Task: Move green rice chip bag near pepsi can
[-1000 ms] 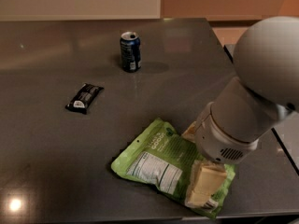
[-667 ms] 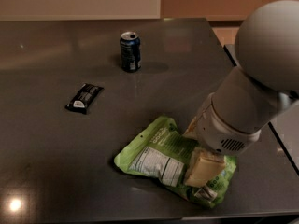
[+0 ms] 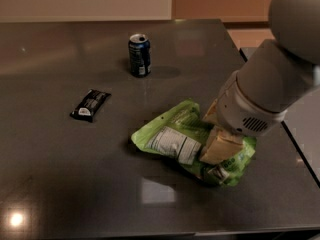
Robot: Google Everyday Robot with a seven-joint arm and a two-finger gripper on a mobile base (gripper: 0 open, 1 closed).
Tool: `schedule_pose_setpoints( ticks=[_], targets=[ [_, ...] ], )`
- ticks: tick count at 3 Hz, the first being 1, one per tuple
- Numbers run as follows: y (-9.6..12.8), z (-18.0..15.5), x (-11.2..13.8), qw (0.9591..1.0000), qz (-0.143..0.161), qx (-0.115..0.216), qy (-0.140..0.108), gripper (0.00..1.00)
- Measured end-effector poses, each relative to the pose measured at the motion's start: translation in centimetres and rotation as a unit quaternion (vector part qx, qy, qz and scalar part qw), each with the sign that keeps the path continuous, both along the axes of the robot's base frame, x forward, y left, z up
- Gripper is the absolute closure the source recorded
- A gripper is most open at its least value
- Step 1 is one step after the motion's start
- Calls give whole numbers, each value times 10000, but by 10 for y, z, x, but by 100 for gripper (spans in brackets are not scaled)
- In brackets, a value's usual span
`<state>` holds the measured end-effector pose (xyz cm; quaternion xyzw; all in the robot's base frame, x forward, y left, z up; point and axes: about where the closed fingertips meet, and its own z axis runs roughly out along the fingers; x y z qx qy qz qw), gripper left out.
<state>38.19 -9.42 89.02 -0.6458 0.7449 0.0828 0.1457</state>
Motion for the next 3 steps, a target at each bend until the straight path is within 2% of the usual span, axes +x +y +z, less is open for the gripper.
schedule_pose_setpoints(
  ticks=[2,3],
  targets=[
    [-5,27,79,9978,-209,390,-484,100],
    [3,26,120,9970,-198,460,-586,100]
  ],
)
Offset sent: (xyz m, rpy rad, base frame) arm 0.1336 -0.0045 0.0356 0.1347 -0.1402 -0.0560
